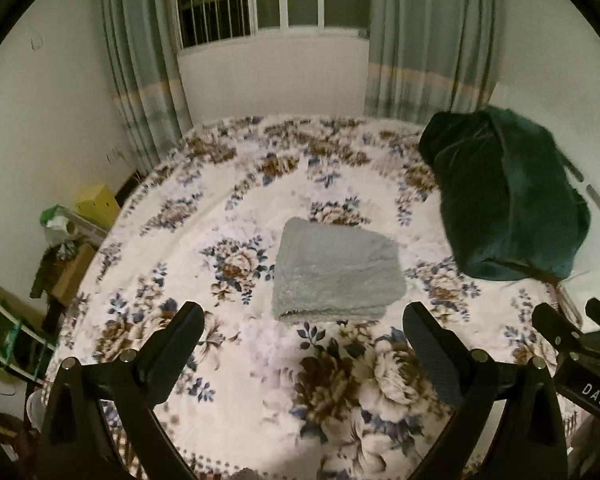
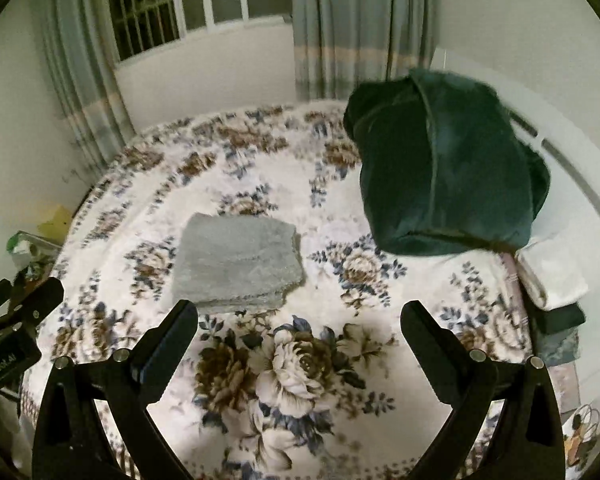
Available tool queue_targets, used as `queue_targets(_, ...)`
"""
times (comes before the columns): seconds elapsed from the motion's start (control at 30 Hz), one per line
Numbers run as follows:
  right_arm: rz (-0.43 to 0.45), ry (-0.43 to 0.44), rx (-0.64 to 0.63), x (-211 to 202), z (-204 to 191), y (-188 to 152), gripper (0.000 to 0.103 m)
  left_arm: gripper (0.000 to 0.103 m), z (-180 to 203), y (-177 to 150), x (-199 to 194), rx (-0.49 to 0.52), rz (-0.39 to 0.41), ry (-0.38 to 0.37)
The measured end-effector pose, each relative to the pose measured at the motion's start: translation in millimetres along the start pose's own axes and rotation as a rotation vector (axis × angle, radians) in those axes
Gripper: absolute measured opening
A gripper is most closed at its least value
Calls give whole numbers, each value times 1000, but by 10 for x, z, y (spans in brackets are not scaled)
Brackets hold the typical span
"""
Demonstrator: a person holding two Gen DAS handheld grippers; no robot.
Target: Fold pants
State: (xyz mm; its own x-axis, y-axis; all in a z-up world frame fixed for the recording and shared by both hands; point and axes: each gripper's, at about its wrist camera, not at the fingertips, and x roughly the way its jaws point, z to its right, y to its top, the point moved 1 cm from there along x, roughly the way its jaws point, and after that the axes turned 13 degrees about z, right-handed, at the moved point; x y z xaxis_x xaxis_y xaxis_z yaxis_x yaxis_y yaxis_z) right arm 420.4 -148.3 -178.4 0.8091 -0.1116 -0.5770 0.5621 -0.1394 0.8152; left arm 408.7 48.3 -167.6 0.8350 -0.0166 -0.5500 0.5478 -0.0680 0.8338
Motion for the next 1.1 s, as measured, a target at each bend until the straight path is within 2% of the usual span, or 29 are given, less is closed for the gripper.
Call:
queue_targets(0.17,73,22,-7,-1030,128,91,103,102,31,45,-768,-11,53,7)
queue_targets(0.3,118,29,-37,-1667,182,93,103,102,29,46,-1260,-22,88,18)
queue_targets(0.57,170,32,-78,-2596,200,78,103,102,-22,-9,-1788,-34,111,7)
queue_targets(0.77,169,50,-59,-2967,160,101,103,103,-78,-55,-2027,-23,113,6)
queue_targets(1.1,177,72,-77,-3101,121,122,103,103,-79,-89,-2189,-12,138,22)
